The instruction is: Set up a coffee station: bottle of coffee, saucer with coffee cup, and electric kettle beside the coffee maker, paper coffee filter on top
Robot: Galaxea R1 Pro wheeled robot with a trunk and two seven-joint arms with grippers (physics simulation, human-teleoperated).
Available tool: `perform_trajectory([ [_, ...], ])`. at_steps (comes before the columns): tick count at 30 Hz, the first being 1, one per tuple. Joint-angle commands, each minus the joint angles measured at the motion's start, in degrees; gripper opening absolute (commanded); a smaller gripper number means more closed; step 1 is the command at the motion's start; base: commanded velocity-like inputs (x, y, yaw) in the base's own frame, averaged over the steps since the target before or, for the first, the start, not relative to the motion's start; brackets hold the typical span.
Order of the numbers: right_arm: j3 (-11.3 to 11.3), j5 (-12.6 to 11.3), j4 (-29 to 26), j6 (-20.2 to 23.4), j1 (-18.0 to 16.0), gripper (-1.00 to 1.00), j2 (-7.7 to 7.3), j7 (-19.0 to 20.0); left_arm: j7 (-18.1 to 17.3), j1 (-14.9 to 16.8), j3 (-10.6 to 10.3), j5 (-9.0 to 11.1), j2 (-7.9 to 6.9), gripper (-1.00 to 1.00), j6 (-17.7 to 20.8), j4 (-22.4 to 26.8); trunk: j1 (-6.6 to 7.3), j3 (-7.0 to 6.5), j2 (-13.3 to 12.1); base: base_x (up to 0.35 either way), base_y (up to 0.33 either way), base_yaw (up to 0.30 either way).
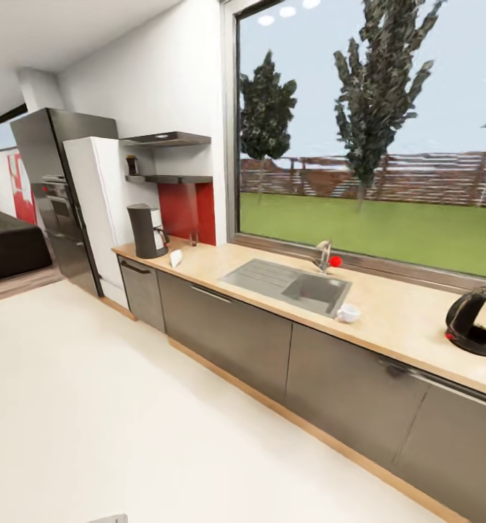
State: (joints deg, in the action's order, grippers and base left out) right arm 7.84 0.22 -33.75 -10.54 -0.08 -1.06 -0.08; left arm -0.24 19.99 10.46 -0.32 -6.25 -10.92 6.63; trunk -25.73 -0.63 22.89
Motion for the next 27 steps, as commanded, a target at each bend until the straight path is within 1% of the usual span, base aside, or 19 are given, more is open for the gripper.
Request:
perform_trajectory([
  [1,0.1,0.0,0.0,-0.2,0.0,1.00,0.01,0.0,0.0,0.0,0.2,0.0,0.01,1.00,-0.2,-0.1,-0.05,0.02,0.0,0.335,0.000,0.277],
  [10,0.0,0.0,0.0,-0.2,0.0,1.00,0.01,0.0,0.0,0.0,0.2,0.0,0.01,1.00,-0.3,-0.1,-0.05,0.02,0.0,0.335,0.051,0.277],
  [22,0.0,0.0,0.0,-0.3,0.0,1.00,0.01,0.0,0.0,0.0,0.2,0.0,0.01,1.00,-0.3,-0.1,-0.05,0.02,0.0,0.335,0.004,0.277],
  [27,0.0,0.0,-0.1,-0.3,0.0,1.00,0.01,0.2,0.0,0.0,0.2,0.0,0.01,1.00,-0.3,-0.1,-0.05,0.02,0.0,0.335,0.000,0.126],
])
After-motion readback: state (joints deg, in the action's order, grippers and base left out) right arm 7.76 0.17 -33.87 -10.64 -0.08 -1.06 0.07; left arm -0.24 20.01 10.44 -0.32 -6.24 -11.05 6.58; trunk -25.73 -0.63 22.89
